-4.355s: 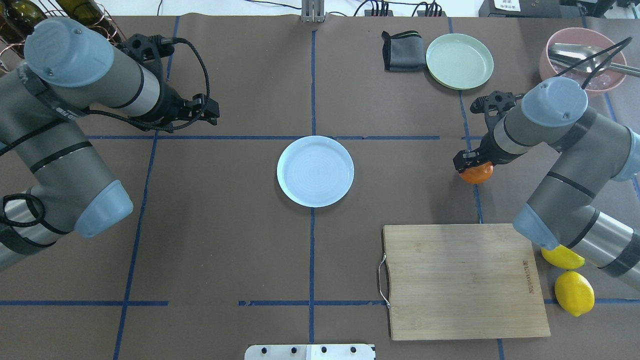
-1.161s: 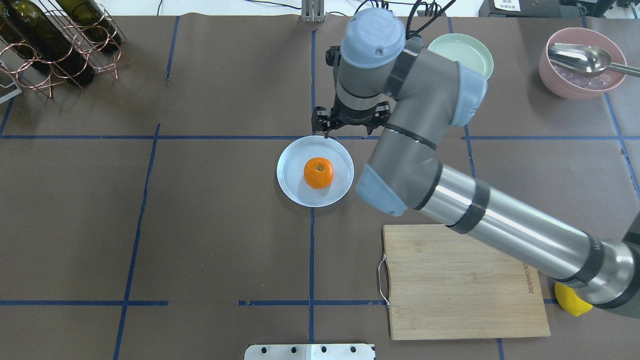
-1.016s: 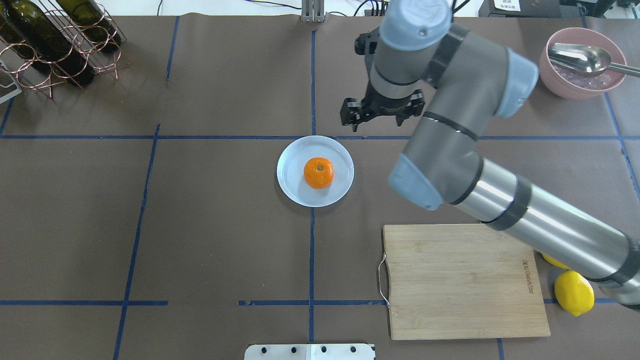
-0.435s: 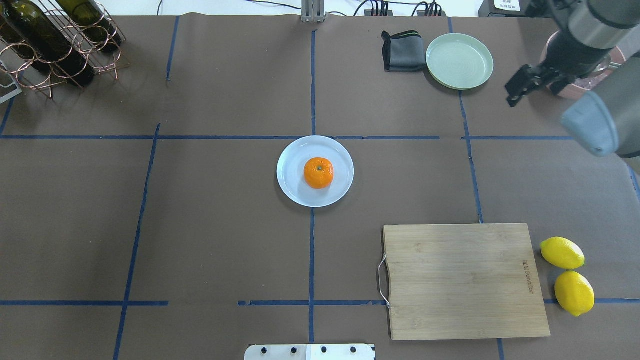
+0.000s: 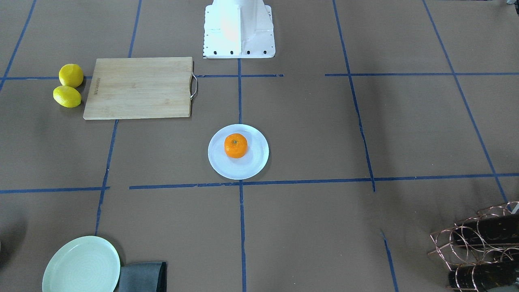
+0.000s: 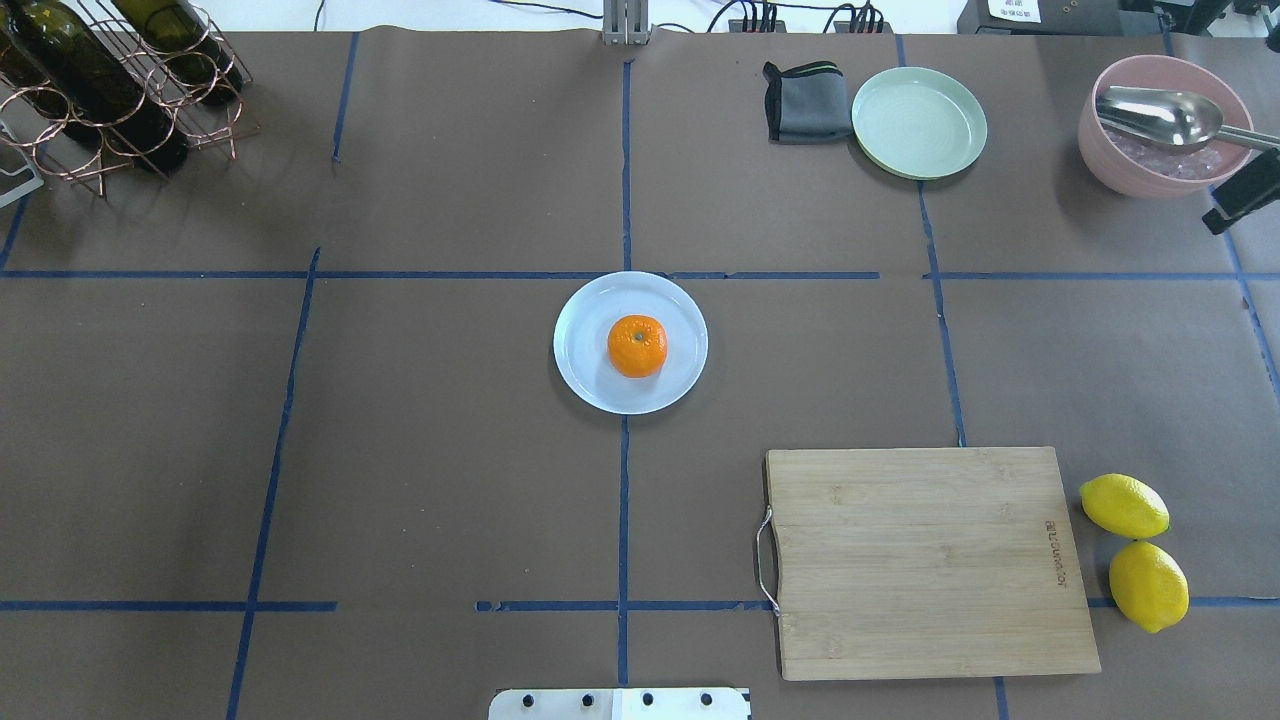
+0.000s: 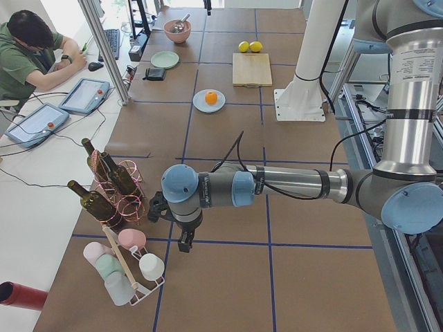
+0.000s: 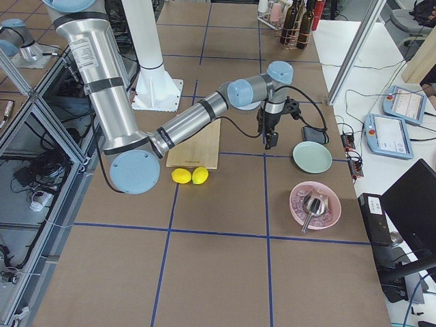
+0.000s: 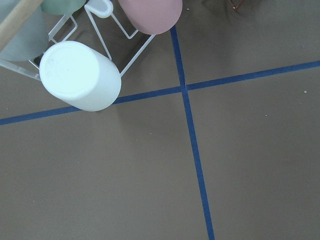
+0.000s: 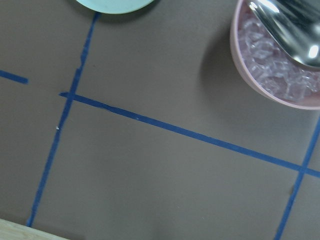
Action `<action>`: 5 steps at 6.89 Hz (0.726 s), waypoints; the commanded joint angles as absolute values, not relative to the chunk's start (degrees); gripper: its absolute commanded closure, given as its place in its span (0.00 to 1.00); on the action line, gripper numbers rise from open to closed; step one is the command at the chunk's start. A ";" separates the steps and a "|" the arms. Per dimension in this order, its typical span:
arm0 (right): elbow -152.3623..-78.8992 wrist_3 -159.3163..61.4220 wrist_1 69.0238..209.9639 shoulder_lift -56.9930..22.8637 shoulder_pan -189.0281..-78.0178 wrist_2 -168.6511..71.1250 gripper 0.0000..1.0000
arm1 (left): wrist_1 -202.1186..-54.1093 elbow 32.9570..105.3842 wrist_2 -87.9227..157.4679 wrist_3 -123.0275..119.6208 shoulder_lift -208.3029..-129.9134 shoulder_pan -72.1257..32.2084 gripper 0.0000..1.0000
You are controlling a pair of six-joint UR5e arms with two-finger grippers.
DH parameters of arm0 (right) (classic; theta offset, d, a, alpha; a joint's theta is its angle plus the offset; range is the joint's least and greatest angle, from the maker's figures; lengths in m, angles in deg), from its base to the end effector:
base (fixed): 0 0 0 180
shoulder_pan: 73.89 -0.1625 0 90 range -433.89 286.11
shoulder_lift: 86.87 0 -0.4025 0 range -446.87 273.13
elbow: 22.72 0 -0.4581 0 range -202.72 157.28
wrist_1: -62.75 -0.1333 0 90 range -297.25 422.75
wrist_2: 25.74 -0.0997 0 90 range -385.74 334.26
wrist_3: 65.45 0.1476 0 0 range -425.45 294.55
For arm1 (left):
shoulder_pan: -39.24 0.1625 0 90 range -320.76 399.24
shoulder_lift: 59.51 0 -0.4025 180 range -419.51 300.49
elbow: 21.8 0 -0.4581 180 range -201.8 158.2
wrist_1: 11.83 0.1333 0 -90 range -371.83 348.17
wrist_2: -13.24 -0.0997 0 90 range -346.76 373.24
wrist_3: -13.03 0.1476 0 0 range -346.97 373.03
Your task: Pick orange to plate
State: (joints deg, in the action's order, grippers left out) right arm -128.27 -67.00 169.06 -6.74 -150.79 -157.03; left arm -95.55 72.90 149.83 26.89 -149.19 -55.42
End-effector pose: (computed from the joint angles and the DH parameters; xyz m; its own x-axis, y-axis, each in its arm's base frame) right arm -0.1007 -0.5913 0.4561 0.7018 -0.2980 0.6470 0.2429 0.9540 0.1759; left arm -0.0707 -0.5469 0.6347 0.6826 0.1611 -0.7129 -0.0848 0.9863 0.1417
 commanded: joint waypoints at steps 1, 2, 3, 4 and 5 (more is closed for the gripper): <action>-122.95 -77.01 169.01 -3.38 -156.92 -160.63 0.00 | -95.51 74.79 149.47 23.50 -149.51 -55.16 0.00; -120.31 -79.75 169.01 -3.38 -159.21 -160.83 0.00 | -95.51 74.79 149.47 23.40 -149.51 -54.90 0.00; -117.50 -83.69 169.01 -3.38 -162.19 -161.00 0.00 | -95.51 74.71 149.47 23.57 -149.08 -54.81 0.00; -116.69 -84.25 169.01 -2.51 -164.22 -161.00 0.00 | -95.51 74.71 149.47 23.57 -148.99 -54.81 0.00; -116.77 -84.08 168.92 0.37 -166.68 -162.31 0.00 | -95.51 74.71 149.47 23.57 -148.99 -54.81 0.00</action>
